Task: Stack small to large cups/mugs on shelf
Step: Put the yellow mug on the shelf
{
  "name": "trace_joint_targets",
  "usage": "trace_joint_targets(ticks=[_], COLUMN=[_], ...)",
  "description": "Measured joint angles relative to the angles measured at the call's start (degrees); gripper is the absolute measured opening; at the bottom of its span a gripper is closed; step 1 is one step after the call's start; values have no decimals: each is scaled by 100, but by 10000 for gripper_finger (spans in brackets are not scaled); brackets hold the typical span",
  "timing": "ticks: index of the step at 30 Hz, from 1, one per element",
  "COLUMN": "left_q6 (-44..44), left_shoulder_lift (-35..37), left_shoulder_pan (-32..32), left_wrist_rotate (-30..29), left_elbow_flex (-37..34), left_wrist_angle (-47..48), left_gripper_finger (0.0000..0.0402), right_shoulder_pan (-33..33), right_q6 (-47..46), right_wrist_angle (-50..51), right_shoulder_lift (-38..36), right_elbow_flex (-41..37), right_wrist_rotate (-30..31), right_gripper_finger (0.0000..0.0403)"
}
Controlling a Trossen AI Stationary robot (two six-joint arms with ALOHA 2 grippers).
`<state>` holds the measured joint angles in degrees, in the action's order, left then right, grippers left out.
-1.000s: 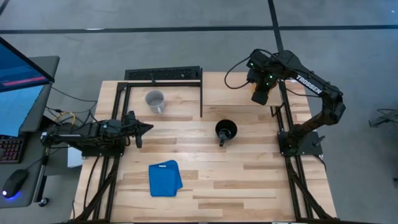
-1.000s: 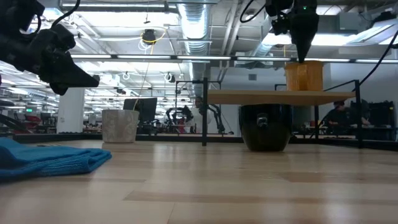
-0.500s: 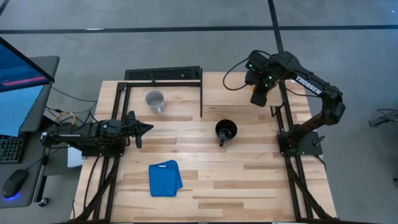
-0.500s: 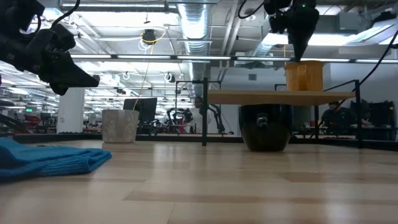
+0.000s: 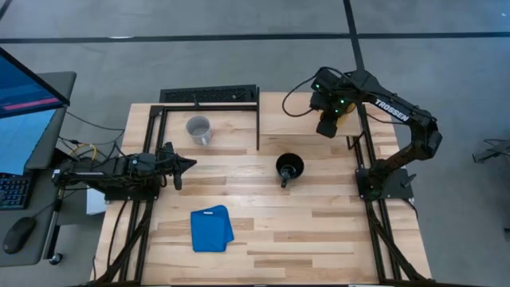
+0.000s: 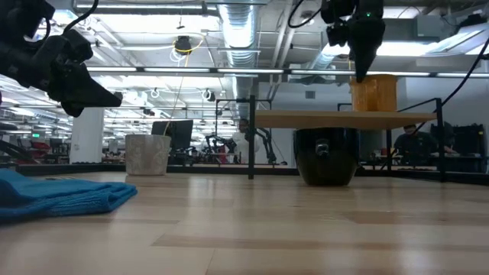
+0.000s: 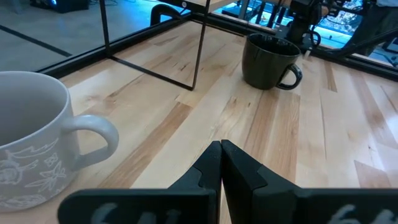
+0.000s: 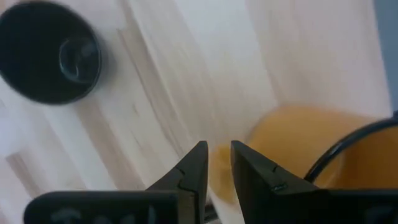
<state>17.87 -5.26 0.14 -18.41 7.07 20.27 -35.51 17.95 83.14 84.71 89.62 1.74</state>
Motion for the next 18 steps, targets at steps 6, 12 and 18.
trace_joint_targets(ticks=[6,12,18], left_q6=[10,34,39], left_shoulder_lift=[0,1,0], left_shoulder_pan=[0,-1,0], left_wrist_rotate=[9,131,160], left_elbow_flex=[0,-1,0], left_wrist_angle=[0,1,1], left_gripper_finger=[0,0,0], right_shoulder_pan=[-4,-26,-24], right_q6=[6,8,5], right_wrist_angle=[-206,140,337], right_shoulder_lift=[5,90,90], right_elbow_flex=[-2,0,0], right_wrist_rotate=[317,443,456], right_gripper_finger=[93,93,93])
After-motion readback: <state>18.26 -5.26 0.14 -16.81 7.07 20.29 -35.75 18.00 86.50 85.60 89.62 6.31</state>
